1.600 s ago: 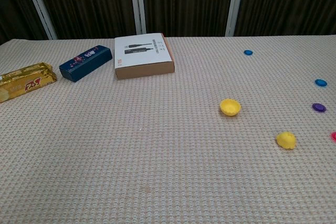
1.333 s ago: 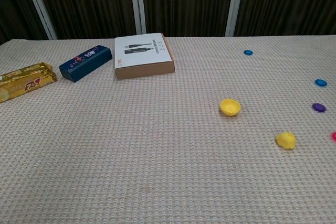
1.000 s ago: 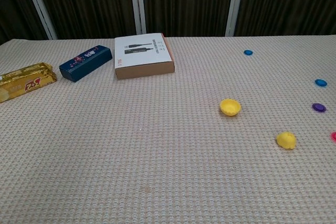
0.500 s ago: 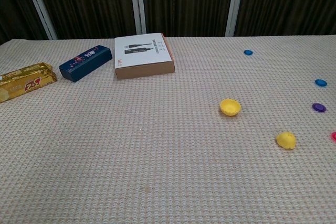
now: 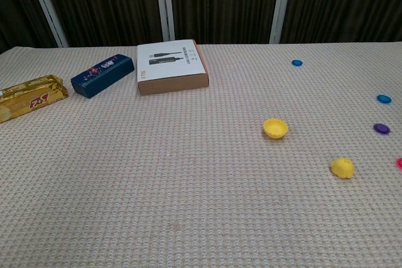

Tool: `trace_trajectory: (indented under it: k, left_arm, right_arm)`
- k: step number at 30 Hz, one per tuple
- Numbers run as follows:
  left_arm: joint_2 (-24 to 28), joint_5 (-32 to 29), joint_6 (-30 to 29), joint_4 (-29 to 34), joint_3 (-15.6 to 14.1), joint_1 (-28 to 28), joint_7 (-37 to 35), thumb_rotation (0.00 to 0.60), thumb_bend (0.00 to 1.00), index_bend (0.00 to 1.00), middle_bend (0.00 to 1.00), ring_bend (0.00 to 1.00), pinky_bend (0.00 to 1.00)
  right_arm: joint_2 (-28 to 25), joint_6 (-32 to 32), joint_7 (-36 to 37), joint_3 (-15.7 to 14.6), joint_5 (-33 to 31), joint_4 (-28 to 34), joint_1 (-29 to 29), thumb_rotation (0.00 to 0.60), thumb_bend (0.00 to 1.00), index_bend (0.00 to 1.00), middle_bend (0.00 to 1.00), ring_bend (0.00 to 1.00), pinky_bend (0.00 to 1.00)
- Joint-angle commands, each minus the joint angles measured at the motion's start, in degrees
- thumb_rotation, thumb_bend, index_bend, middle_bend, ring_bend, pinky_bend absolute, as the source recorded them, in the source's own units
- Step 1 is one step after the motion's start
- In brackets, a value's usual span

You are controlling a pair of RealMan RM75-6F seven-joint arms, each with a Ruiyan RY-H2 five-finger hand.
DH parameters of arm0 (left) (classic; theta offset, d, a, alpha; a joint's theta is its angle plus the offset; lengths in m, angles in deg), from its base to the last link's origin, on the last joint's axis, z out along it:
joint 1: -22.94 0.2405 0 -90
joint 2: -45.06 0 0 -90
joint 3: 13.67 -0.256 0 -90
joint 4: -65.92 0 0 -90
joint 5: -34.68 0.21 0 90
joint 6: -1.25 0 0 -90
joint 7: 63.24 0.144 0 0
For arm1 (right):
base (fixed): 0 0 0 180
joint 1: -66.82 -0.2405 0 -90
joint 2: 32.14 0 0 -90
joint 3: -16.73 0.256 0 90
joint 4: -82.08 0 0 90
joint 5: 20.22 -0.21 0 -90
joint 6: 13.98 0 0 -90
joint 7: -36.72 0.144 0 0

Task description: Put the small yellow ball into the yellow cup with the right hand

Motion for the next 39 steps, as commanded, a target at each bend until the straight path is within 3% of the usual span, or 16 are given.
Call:
trace_trajectory:
  k: [1,5,13,17,26,32,39]
  left_arm:
    - [0.0,-0.1,0.1,0.1,0.0,-0.1,0.1,0.6,0.03,0.0,0.0,0.0,0.14]
    - [0.0,-0.2,0.3,0.2,0.1,-0.2,0.2,0.6,0.04,0.0,0.0,0.0,0.14]
    - [0.1,-0.1,0.4,0.2,0.0,-0.2,0.0,0.6,0.03,0.0,0.0,0.0,0.14]
    - [0.0,0.0,0.4,0.0,0.0,-0.2,-0.6,0.6,0.03,0.0,0.0,0.0,0.14]
    - [0.0,0.4,0.5,-0.1,0.0,-0.5,-0.7,0.6,0.03,0.0,0.0,0.0,0.14]
    - [0.1,0.3,0.5,0.0,0.0,-0.5,-0.6,0.6,0.03,0.0,0.0,0.0,0.14]
    - [0.1,0.3,0.7,0.1,0.0,-0.6,-0.5,0.6,0.03,0.0,0.0,0.0,0.14]
  right_arm:
    - [0.3,-0.1,0.5,0.6,-0.4,1.6,-0.3,0.6,0.02,0.0,0.0,0.0,0.0]
    - [1.7,-0.5,0.9,2.7,-0.4,4.1,-1.8,0.6,0.1,0.0,0.0,0.0,0.0]
    - [9.8,2.8,-8.8,4.9,-5.8,6.0,-7.3,0.6,0.1,0.01,0.0,0.0,0.0]
    - [15.8,3.3,-13.7,4.4,-9.3,5.3,-9.1,0.6,0.1,0.02,0.0,0.0,0.0]
    - [26.7,1.5,-17.1,1.9,-13.1,2.2,-9.1,0.6,0.1,0.07,0.0,0.0,0.0]
    - [31.0,1.5,-17.2,1.0,-14.7,0.3,-8.8,0.6,0.11,0.11,0.0,0.0,0.0]
    - [33.7,1.6,-17.4,0.5,-14.8,-0.5,-8.8,0.6,0.11,0.26,0.0,0.0,0.0]
